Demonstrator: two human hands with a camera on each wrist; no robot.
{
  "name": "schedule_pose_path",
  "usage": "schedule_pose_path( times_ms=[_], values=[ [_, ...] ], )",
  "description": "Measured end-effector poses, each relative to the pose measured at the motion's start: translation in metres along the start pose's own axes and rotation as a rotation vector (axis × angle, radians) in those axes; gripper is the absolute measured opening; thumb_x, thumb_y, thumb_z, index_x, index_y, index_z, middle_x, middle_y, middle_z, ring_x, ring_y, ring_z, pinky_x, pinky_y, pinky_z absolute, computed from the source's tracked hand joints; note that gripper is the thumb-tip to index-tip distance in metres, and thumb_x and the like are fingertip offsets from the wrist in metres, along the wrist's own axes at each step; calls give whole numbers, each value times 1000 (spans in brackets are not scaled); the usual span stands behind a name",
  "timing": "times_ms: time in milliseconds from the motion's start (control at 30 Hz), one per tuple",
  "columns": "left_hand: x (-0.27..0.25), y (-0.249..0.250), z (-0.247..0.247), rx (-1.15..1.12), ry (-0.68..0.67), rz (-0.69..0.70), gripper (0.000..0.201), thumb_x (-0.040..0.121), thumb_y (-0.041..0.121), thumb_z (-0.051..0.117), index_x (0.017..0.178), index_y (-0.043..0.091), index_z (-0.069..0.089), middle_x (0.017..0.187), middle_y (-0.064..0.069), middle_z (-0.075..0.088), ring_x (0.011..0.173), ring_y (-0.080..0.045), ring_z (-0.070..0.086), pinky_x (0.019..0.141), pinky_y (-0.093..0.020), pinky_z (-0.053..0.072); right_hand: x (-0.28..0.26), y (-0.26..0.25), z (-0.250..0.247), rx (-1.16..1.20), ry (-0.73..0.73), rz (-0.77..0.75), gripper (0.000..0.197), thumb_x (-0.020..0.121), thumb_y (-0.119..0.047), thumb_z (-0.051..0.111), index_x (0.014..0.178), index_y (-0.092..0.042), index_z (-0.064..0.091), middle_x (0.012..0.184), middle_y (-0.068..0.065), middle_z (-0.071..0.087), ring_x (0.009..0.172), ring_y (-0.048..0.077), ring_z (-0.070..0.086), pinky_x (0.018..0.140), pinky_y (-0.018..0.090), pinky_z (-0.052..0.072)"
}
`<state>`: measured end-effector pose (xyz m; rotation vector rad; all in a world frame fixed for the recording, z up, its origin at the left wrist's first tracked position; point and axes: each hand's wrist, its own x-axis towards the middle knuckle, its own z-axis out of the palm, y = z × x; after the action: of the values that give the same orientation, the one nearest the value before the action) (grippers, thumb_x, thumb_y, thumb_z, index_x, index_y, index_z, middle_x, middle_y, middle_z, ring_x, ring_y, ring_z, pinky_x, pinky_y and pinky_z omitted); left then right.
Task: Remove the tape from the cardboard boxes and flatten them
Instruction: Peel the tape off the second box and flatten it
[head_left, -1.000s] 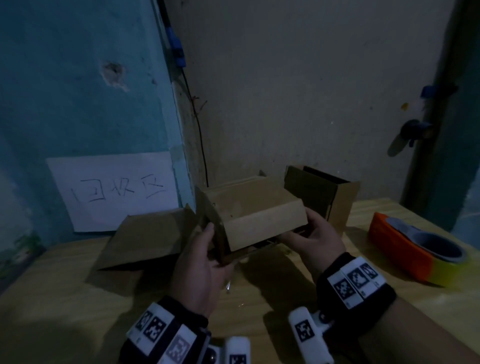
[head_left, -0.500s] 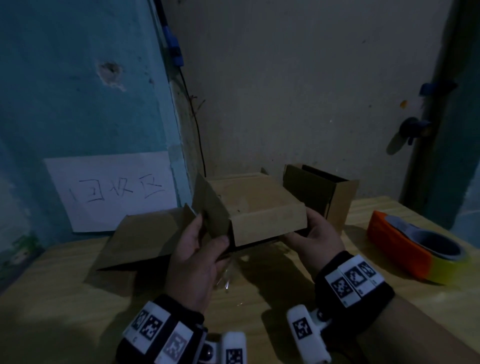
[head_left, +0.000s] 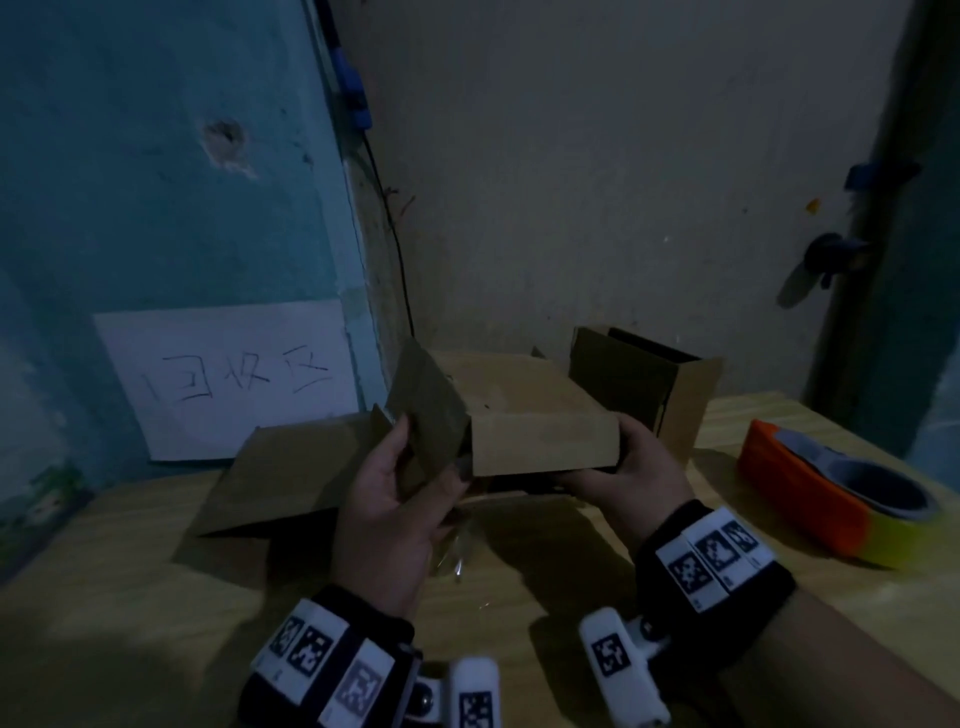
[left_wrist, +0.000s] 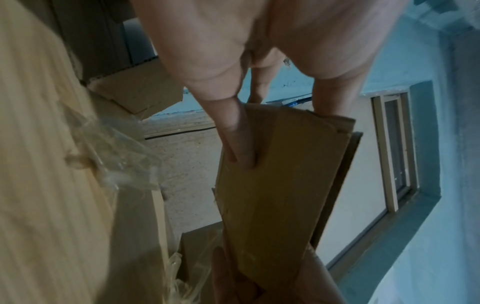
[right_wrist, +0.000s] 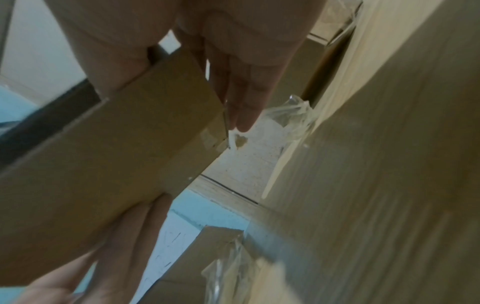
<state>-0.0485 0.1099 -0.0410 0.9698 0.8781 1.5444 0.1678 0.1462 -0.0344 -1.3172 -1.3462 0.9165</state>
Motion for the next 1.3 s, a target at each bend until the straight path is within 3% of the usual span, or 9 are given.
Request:
schedule_pose_path(
  times_ms=[67,200,333,467,767,900,1067,1200,1300],
  values=[
    [0,-1,0,-19,7,-10,102,66,22,91,156,27,44,146,-4,63,118,-28,72,90,-52,60,1,2,-1,-33,28,-14,60,73,-12,85,112,-38,48,106,-19,53,119,19,55,100,48,53],
    [0,-3,0,8,0,3,104,60,32,96,153,29,48,147,-3,63,121,-28,70,95,-56,58,2,4,-1,-5,50,-47,56,76,-12,83,116,-35,52,108,-17,57,113,14,58,77,26,54],
    [-1,-3,4,70,36,40,116,45,46,101,148,33,49,136,5,70,120,-21,71,101,-54,55,2,5,2,22,85,-53,59,76,-16,84,126,-31,57,110,-18,60,117,15,59,98,47,55],
    [-2,-4,6,107,43,74,119,50,44,97,155,28,44,130,8,72,119,-16,71,95,-43,58,1,6,2,71,75,-55,54,78,-17,82,123,-34,56,110,-17,61,117,16,59,101,51,53],
    [-9,7,14,243,-2,220,110,61,50,85,158,27,39,165,26,28,149,-7,35,118,-40,42,1,12,3,240,57,-148,45,81,-8,75,104,-43,58,112,-6,66,108,13,62,99,49,53],
    [-9,5,11,240,84,200,62,64,52,84,122,59,62,143,20,62,127,-6,63,104,-42,53,3,16,3,453,16,-80,41,79,-12,73,110,-38,70,120,6,69,111,33,67,90,59,57],
    [-9,7,14,290,167,163,51,80,48,79,130,43,68,122,16,76,117,-12,70,105,-49,52,3,13,3,513,-57,-125,32,89,-14,67,119,-25,71,120,10,71,108,34,70,88,60,57],
    [-12,10,13,231,156,60,77,56,44,96,127,35,67,121,5,77,115,-23,71,101,-58,53,2,10,1,459,-82,-212,40,77,-25,71,117,-22,72,121,10,71,112,33,68,92,60,56],
    [-8,7,8,231,191,35,70,60,25,96,116,37,57,114,6,70,105,-18,66,87,-45,55,-1,8,-1,405,-106,-294,48,71,-33,79,117,-23,73,120,4,73,115,24,68,92,51,57]
  ],
)
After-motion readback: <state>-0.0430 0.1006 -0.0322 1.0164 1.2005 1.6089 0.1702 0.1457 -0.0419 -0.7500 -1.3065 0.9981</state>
